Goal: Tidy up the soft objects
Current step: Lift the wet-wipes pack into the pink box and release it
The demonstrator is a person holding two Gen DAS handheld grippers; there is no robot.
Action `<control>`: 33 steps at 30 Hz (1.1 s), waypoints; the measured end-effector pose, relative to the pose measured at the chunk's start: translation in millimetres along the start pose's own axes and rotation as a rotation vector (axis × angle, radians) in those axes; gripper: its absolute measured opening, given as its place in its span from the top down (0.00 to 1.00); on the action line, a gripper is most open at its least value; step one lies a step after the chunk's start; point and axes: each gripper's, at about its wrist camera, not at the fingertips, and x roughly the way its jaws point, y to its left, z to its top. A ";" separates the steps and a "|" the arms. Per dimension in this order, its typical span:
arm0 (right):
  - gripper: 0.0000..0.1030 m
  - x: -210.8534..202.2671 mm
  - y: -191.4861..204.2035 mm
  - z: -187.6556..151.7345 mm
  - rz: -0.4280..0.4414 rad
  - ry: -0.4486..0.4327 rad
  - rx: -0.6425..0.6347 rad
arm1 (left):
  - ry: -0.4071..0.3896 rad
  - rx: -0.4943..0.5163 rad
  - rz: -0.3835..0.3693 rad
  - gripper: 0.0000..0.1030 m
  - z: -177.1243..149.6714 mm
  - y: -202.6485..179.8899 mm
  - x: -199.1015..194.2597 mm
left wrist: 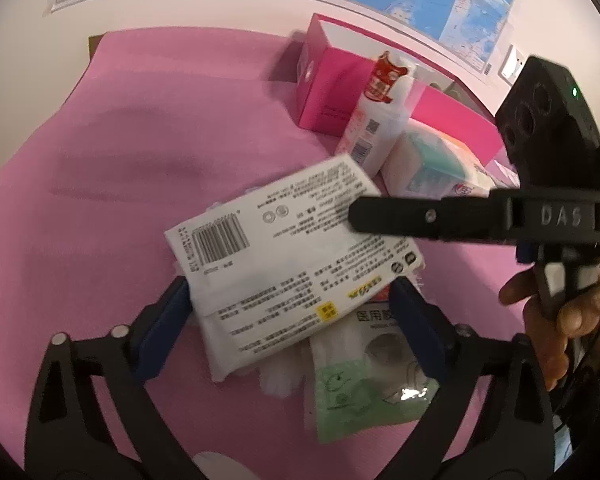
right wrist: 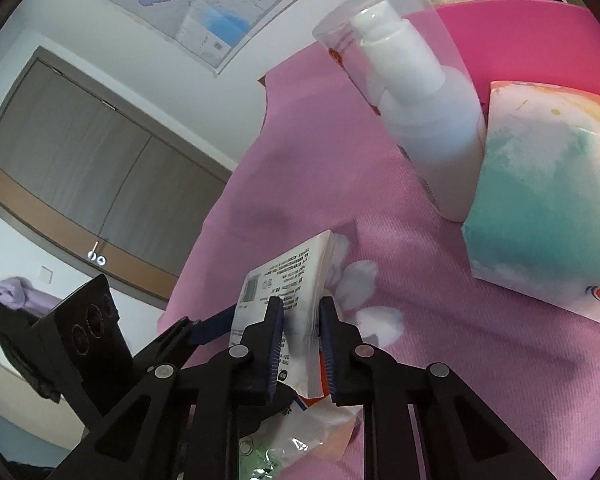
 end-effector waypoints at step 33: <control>0.88 -107.2 16.8 -10.5 0.157 -0.196 -0.032 | -0.136 0.219 0.117 0.33 15.1 -70.4 -72.2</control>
